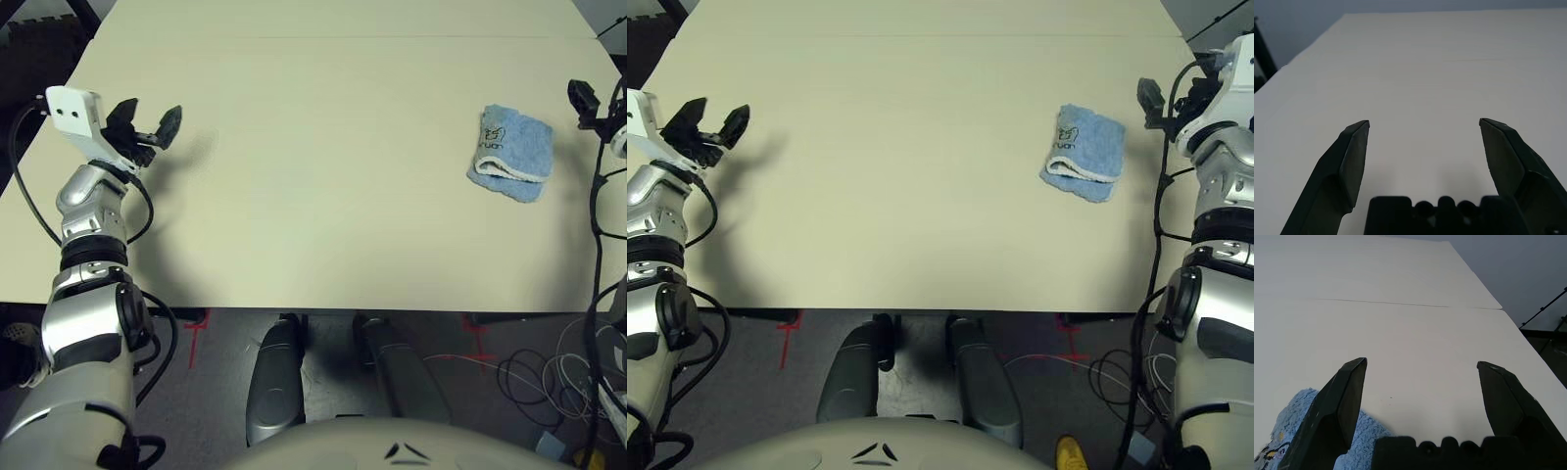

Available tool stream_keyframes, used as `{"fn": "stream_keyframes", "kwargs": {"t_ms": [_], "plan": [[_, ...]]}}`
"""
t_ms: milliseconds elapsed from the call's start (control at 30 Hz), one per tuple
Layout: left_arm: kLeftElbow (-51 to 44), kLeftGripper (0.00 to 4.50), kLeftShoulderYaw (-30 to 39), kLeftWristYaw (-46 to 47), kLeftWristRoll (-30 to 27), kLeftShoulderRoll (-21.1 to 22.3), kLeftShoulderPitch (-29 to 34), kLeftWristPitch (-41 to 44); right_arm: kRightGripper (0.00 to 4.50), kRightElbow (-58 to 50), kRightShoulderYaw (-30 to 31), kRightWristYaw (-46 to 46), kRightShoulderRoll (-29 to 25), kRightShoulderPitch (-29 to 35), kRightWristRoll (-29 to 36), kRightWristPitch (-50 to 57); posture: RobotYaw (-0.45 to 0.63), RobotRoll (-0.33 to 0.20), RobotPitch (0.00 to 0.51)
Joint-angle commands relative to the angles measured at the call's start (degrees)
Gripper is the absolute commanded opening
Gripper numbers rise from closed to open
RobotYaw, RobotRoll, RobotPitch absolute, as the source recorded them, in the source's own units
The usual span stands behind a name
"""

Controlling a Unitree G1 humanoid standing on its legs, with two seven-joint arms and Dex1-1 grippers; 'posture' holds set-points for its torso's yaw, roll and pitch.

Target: Wipe the water off the table with a rag.

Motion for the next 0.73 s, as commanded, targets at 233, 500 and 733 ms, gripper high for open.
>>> {"fn": "stream_keyframes", "kwargs": {"t_ms": [233,500,733], "plan": [[1.13,4.50,-0.09,1.58,0.99,0.77,0.49,-1.80,4.49,4.96,-1.10,-0.78,0.54,1.52,0.04,-4.50,0.13,0.000,0.265],[2.62,4.50,-0.40,1.80,1.79,0.88,-0.46,-2.00,4.49,5.37,-2.19,-2.00,0.99,2.28,0.91,-5.97,0.10,0.000,0.256],[3.22,4.50,-1.27,0.52,2.15,0.26,-0.94,-2.32,4.49,3.90,-2.78,-2.53,0.76,4.69,1.85,-5.91,0.07,0.000,0.266]]}}
